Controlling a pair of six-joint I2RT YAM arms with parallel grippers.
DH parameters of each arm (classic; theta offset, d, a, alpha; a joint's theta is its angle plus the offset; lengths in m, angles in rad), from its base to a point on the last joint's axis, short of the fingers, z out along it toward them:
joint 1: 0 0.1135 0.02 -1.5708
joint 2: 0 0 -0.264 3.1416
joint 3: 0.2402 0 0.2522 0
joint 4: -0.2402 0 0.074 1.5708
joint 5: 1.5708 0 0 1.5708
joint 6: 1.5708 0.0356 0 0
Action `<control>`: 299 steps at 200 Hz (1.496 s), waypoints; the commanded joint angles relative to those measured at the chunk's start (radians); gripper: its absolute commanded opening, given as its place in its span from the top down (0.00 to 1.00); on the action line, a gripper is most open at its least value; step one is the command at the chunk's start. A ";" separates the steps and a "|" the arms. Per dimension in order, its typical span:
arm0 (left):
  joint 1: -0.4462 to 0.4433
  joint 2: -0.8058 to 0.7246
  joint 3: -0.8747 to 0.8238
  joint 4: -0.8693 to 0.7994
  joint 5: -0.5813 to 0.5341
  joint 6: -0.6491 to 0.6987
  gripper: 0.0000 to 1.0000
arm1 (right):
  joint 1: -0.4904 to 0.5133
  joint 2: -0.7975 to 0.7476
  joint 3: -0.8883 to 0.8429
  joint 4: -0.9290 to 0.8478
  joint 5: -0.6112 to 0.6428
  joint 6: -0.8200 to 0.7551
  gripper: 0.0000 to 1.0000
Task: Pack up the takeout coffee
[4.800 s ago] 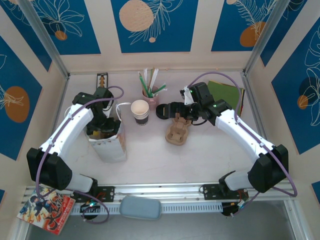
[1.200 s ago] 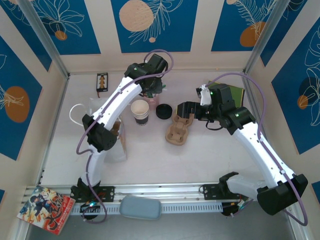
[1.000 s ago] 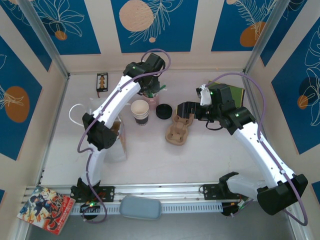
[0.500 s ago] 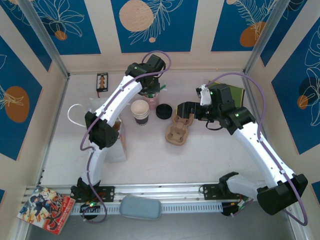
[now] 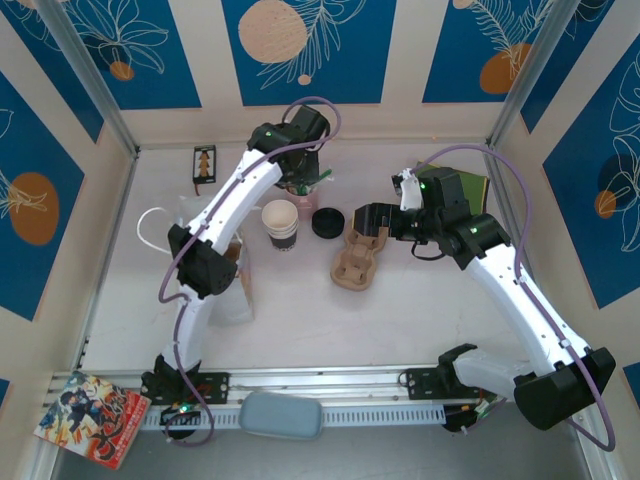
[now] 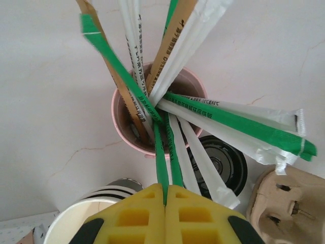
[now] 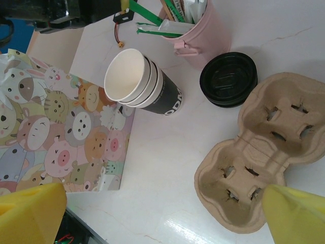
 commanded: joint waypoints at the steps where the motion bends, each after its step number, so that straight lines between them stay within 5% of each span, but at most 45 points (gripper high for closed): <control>1: 0.008 -0.082 0.048 -0.038 -0.014 0.008 1.00 | 0.000 0.002 -0.013 0.014 -0.013 -0.005 0.01; 173: -0.013 -0.471 0.025 -0.093 -0.142 0.040 1.00 | 0.091 0.087 0.019 0.102 -0.040 0.012 0.01; 229: -0.013 -0.688 -0.128 -0.136 -0.254 0.024 1.00 | 0.143 0.178 0.081 0.130 -0.056 0.007 0.01; 299: -0.014 -0.905 -0.294 -0.299 -0.254 -0.087 1.00 | 0.195 0.307 0.182 0.124 -0.068 0.001 0.01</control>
